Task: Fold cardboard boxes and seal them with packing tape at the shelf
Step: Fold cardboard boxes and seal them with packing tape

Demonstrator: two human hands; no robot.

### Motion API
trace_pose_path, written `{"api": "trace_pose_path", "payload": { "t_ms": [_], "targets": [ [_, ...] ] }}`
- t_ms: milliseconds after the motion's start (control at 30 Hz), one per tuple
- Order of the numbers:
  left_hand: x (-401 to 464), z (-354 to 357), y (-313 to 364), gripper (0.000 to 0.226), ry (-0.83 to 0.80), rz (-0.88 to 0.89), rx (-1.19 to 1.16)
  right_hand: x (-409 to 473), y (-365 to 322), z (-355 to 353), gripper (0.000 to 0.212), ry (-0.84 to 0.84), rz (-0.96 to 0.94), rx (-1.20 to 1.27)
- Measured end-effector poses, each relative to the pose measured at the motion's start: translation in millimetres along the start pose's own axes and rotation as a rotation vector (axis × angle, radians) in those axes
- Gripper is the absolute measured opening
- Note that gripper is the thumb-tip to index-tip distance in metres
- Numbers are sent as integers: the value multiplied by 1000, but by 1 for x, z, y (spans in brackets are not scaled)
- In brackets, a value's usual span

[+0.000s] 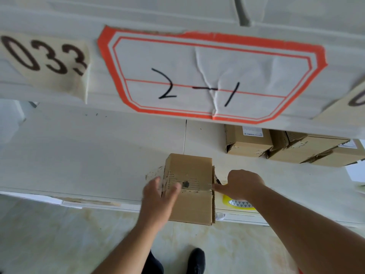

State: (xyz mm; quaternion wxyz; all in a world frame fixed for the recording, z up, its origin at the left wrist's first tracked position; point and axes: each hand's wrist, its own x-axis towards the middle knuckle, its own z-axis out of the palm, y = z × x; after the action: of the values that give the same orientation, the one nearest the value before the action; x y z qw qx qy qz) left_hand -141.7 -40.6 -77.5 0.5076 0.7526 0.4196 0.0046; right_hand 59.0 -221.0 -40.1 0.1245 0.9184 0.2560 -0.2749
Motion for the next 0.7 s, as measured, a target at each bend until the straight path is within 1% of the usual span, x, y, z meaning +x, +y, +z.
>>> {"api": "trace_pose_path", "payload": {
  "t_ms": [33,67,100,133,200,300,333,367,500,533,600,667,700],
  "targets": [
    [-9,8,4,107,-143,-64,-17,0,0,1,72,2,3,4],
    [-15,15,3,125,-228,-92,-3,0,0,1,71,3,5,6],
    [-17,21,0,133,-257,-86,22,0,0,2,71,5,7,8],
    [-16,23,-6,134,-248,-69,53,1,1,2,72,3,11,15],
    [-9,18,-11,128,-232,-68,37,1,3,2,74,-3,12,36],
    [-1,6,-18,93,-267,-47,-118,1,3,-1,78,-27,-27,89],
    [1,1,-21,85,-281,-50,-176,2,2,-2,78,-47,-47,121],
    [3,-3,-24,80,-295,-53,-220,2,1,-3,77,-73,-71,158],
    [7,-24,-28,56,-372,-89,-335,-1,-8,-12,57,-190,-168,364],
    [8,-29,-31,55,-405,-110,-393,-2,-12,-16,56,-209,-182,408],
    [15,-37,-40,62,-456,-186,-507,-6,-21,-26,55,-238,-204,464],
    [24,-42,-50,71,-450,-261,-572,-9,-30,-40,55,-256,-207,485],
    [29,-44,-54,73,-438,-284,-590,-10,-34,-48,52,-276,-205,500]
  ]
}}
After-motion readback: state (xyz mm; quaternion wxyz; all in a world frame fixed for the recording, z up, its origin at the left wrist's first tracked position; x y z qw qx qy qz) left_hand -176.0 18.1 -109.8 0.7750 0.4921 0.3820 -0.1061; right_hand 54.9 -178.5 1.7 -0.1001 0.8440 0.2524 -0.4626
